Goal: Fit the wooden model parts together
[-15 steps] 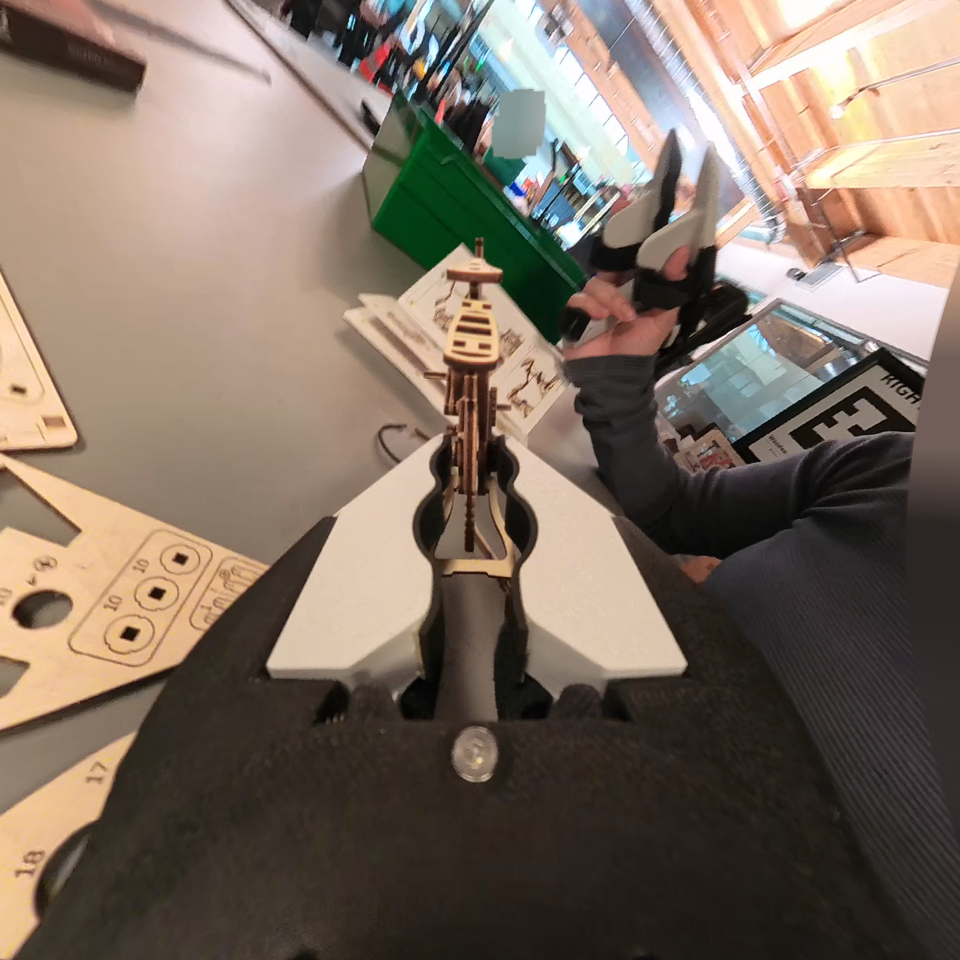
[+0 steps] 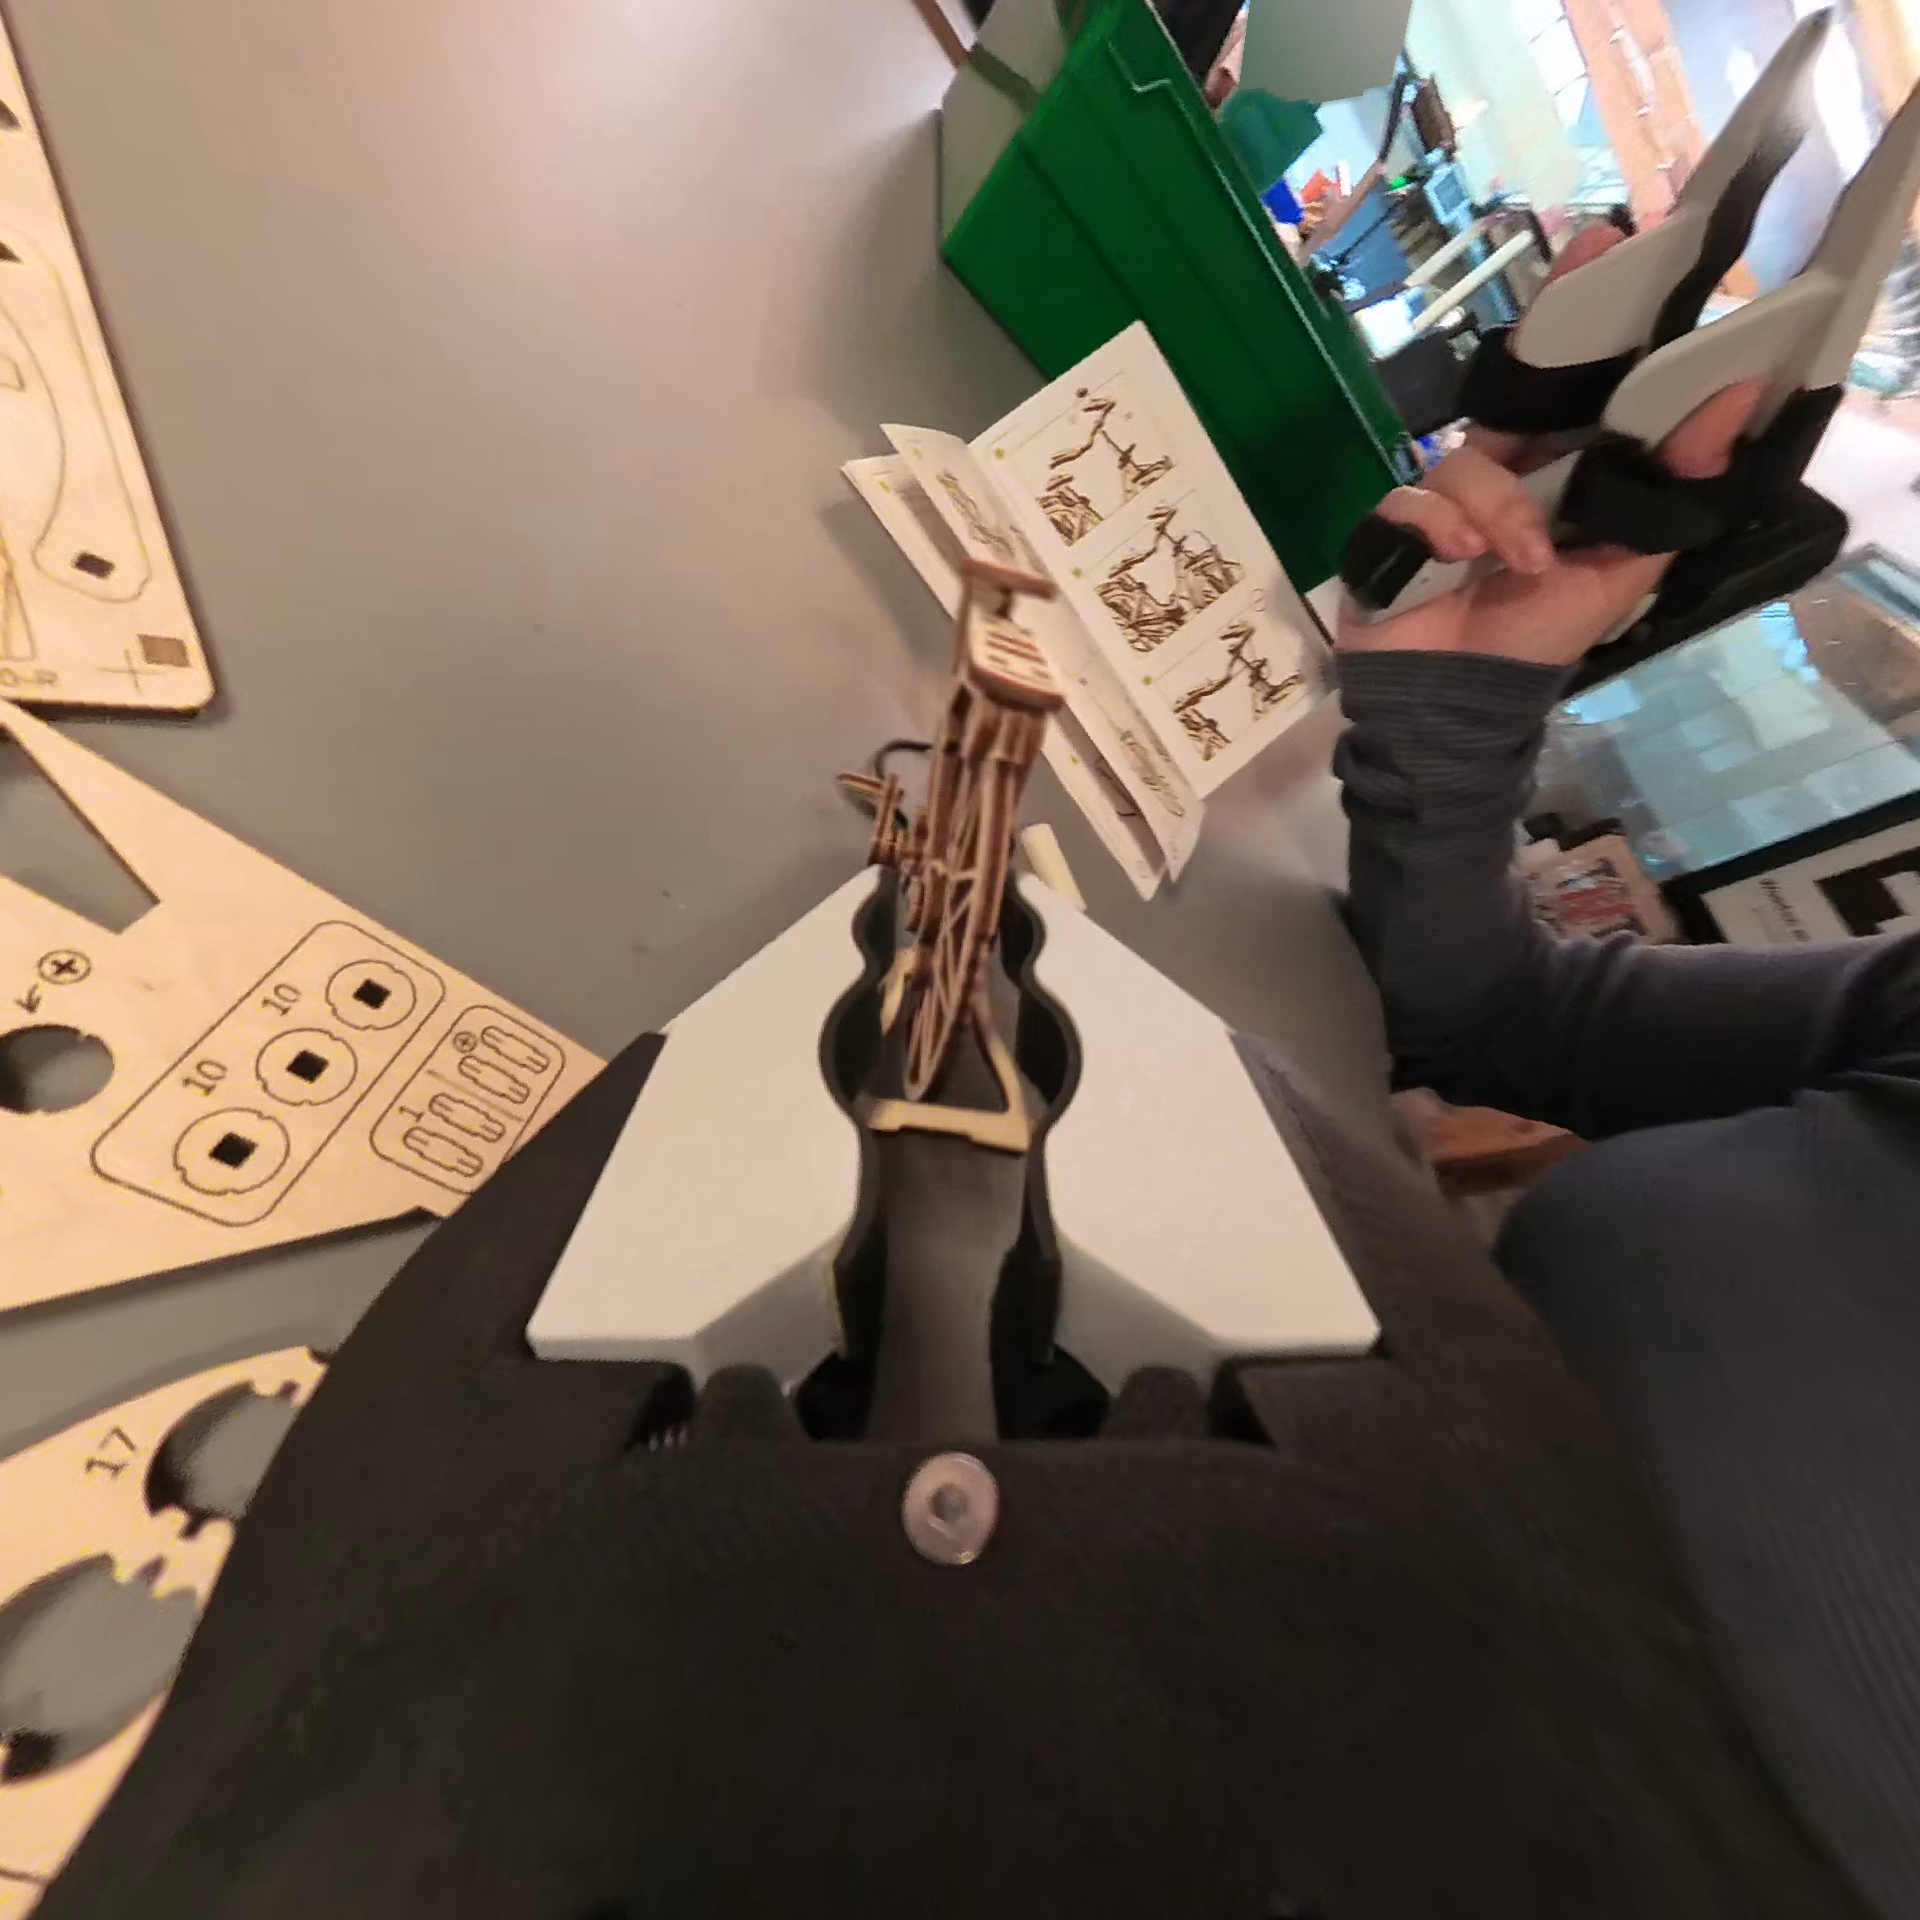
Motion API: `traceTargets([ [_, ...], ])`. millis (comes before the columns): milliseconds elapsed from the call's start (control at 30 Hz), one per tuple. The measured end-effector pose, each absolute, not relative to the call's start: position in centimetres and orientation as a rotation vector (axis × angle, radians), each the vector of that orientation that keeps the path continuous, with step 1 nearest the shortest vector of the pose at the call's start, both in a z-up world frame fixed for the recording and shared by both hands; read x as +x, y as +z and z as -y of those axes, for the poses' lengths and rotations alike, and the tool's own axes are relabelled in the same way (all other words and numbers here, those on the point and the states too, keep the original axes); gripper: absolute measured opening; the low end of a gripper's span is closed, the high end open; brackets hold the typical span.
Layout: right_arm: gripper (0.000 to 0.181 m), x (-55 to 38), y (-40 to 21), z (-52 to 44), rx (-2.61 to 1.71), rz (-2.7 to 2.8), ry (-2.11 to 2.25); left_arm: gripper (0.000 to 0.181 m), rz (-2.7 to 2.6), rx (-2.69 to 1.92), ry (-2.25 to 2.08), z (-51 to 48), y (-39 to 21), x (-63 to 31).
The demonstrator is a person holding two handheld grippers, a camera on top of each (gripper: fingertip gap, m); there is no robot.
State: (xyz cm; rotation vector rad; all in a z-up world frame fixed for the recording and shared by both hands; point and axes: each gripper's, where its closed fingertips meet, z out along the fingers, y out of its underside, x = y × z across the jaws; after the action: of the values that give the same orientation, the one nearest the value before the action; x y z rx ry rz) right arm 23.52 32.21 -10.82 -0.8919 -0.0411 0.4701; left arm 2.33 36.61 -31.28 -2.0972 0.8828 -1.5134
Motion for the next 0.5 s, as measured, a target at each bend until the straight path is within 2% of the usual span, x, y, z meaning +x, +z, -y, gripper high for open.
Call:
traceTargets([
  [500, 0.032, 23.3, -11.0, -32.3, -0.902, 0.050, 0.463, 0.037, -0.786, -1.999, -1.261, -38.3, -30.3, 2.1],
])
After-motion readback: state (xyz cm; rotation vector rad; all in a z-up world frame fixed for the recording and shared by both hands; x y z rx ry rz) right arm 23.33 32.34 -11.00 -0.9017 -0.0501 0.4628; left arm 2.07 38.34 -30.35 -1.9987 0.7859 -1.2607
